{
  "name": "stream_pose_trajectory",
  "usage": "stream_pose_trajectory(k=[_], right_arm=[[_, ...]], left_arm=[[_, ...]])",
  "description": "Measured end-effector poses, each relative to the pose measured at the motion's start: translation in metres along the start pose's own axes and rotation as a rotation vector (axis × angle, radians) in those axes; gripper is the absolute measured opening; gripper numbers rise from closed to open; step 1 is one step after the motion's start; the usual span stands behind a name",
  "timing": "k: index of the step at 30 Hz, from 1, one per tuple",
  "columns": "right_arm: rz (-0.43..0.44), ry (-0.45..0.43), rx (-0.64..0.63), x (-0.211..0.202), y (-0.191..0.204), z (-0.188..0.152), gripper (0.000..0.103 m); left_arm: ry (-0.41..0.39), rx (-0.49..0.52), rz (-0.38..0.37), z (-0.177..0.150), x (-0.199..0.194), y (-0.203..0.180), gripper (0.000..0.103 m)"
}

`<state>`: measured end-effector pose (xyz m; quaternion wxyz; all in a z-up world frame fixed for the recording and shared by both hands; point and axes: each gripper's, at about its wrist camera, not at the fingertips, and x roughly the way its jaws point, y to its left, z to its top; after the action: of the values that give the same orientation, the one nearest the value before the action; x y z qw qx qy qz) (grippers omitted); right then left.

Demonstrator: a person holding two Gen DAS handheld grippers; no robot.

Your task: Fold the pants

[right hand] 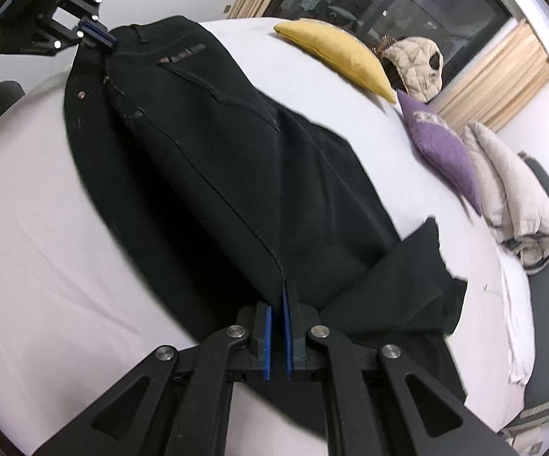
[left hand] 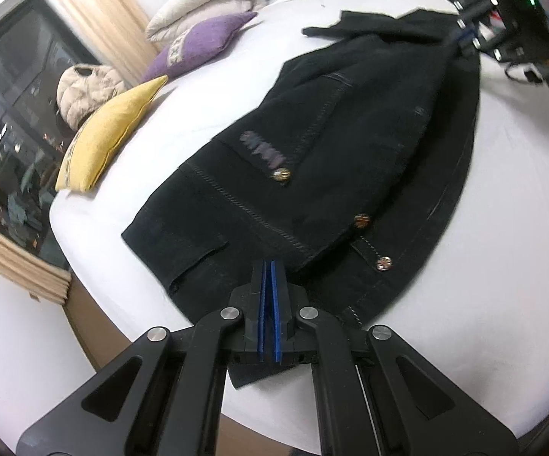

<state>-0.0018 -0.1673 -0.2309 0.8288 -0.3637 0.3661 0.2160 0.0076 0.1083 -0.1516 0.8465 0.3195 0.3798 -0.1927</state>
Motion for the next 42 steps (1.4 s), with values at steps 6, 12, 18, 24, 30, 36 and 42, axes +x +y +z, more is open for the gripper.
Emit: stream_pose_trajectory(k=[6, 12, 18, 24, 30, 36, 42], right_arm=[[-0.005, -0.026, 0.048, -0.007, -0.003, -0.002, 0.006], [0.013, -0.037, 0.091, -0.01, -0.01, -0.003, 0.006], [0.025, -0.058, 0.138, -0.014, -0.014, -0.004, 0.006], [0.045, -0.066, 0.174, -0.014, -0.019, -0.004, 0.006], [0.045, -0.068, 0.178, -0.014, -0.02, -0.004, 0.006], [0.044, -0.064, 0.179, -0.015, -0.02, -0.003, 0.006], [0.041, -0.068, 0.163, -0.017, -0.014, 0.0, 0.006]], left_arm=[[0.051, -0.405, -0.154, -0.014, -0.007, 0.029, 0.015], [0.027, -0.78, -0.351, -0.02, -0.006, 0.035, 0.089], [-0.059, -1.226, -0.487, -0.036, 0.011, 0.063, 0.087], [-0.1, -1.46, -0.531, -0.048, 0.034, 0.054, 0.074], [-0.08, -1.58, -0.501, -0.057, 0.065, 0.054, 0.025], [-0.123, -1.616, -0.522, -0.062, 0.078, 0.054, 0.003], [-0.156, -1.582, -0.457, -0.061, 0.053, 0.051, 0.003]])
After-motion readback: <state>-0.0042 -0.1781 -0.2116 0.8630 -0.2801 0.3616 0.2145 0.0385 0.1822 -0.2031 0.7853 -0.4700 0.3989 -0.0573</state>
